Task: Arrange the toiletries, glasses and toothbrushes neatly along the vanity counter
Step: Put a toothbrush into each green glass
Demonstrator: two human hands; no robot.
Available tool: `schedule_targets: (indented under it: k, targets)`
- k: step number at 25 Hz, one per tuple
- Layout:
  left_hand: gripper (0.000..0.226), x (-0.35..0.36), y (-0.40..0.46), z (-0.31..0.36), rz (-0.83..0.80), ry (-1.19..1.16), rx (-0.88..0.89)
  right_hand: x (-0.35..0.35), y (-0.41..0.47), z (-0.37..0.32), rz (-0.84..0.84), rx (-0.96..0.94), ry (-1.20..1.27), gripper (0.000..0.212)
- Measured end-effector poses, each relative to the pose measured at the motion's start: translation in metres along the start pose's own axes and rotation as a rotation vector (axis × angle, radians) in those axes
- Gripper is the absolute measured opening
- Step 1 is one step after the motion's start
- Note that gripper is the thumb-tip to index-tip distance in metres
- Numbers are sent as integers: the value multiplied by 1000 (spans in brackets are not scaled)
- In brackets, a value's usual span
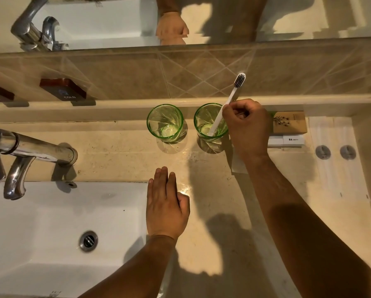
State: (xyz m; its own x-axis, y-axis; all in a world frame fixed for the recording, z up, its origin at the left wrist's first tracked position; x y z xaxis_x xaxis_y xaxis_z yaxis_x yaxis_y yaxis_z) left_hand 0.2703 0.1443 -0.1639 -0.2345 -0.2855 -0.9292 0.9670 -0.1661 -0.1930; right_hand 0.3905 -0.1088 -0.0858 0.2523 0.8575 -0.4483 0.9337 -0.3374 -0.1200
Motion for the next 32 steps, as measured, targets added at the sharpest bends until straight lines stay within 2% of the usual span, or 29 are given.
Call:
schedule_targets:
  k: [13,23,27,32]
  targets:
    - [55,1,0,0,-5,-8,-6,-3,-1,13,31,64,-2,13]
    - [54,0,-1,0,26,-26,10,-4,-5,15,-63,78,32,24]
    - [53,-1,0,1,17,-25,23,-22,-40,17,-43,104,101,9]
    - [52,1,-3,1,13,-37,26,-35,-133,57,-179,198,-73,8]
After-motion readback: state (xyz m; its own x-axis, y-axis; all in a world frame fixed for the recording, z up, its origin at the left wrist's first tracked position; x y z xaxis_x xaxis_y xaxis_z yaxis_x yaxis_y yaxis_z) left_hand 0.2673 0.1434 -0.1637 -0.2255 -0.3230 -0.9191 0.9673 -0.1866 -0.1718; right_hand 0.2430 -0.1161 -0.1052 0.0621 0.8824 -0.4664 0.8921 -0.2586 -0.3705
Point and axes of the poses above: each hand's wrist, its own y-axis towards the middle knuckle, its own x-axis out of the palm, z = x × y, the point moved 9 cm from there along y, towards the middle knuckle, and after that the axes turned 15 degrees about -z, right-handed, at the moved point
